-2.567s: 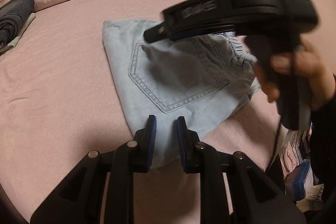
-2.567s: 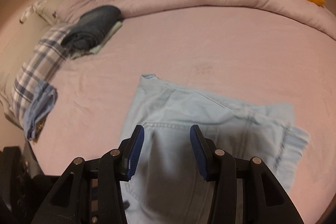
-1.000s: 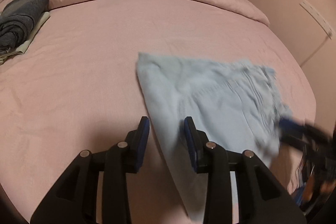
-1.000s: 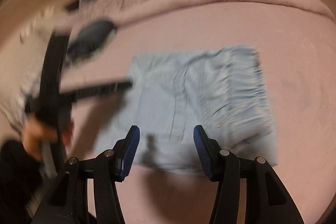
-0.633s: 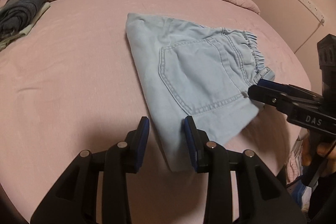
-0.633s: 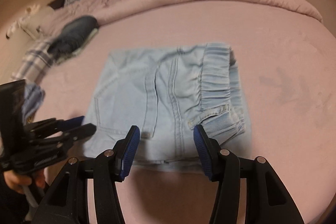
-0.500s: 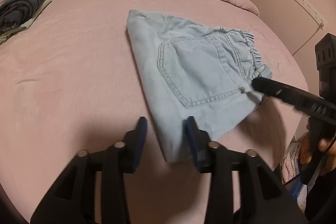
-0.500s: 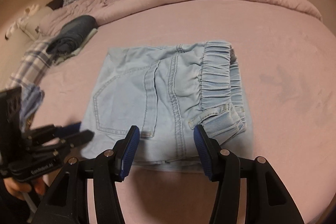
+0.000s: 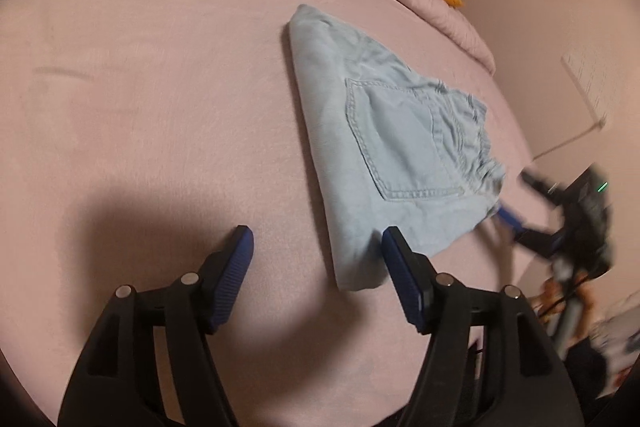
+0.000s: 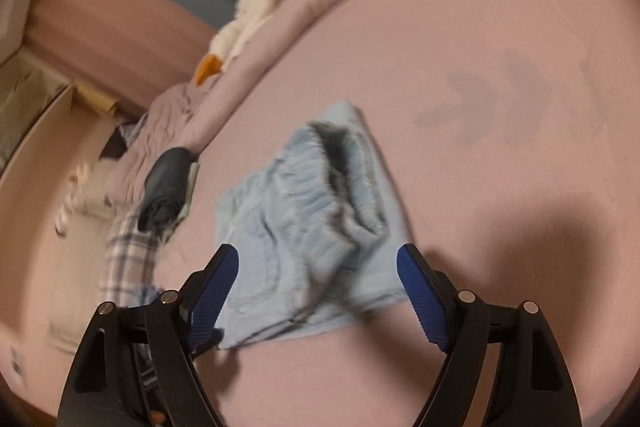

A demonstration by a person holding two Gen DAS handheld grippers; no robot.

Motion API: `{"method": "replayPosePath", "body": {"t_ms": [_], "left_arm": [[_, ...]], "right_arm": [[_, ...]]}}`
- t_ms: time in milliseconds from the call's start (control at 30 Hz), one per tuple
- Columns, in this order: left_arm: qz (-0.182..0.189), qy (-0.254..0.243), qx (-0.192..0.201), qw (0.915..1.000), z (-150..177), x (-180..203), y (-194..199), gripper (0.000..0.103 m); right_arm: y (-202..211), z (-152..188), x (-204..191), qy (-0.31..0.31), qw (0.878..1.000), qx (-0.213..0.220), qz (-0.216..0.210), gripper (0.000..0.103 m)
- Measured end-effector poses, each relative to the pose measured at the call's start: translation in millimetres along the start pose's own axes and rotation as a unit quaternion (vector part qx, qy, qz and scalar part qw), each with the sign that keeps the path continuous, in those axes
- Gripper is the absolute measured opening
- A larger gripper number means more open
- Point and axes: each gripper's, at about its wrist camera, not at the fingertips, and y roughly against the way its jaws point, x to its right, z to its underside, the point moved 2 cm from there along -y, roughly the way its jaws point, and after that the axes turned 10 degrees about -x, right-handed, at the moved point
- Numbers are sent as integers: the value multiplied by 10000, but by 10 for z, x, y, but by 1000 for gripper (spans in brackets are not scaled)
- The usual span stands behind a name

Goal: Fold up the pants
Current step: 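Grasp the waistband edge with the right tool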

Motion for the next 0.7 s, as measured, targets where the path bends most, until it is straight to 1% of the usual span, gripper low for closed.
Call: {"method": "replayPosePath", "body": {"t_ms": [100, 167, 200, 233, 300, 400, 467, 700], "left_arm": [[541, 430, -104, 9976, -27, -141, 30, 69], [779, 627, -156, 9949, -56, -194, 41, 69], [838, 682, -162, 9940, -68, -205, 42, 69], [847, 694, -171, 9938, -87, -201, 37, 69], [744, 611, -175, 9952, -125, -150, 23, 69], [593, 484, -192, 9969, -152, -101, 24, 69], [564, 461, -212, 9971, -190, -85, 4, 69], [539, 360, -252, 9976, -366, -57, -98, 69]], "right_arm": [[-83, 25, 195, -368, 9990, -243, -27, 82], [-156, 34, 290, -554, 9975, -388, -205, 82], [-161, 29, 313, -605, 9970, -372, -310, 82], [-171, 5, 314, -635, 9965, -379, -393, 83], [-188, -45, 295, -640, 9960, -445, -437, 83], [-217, -107, 225, -486, 9967, -542, -352, 83], [-264, -147, 176, -391, 9971, -588, -298, 83], [-394, -293, 145, -239, 9962, -738, -392, 83]]}}
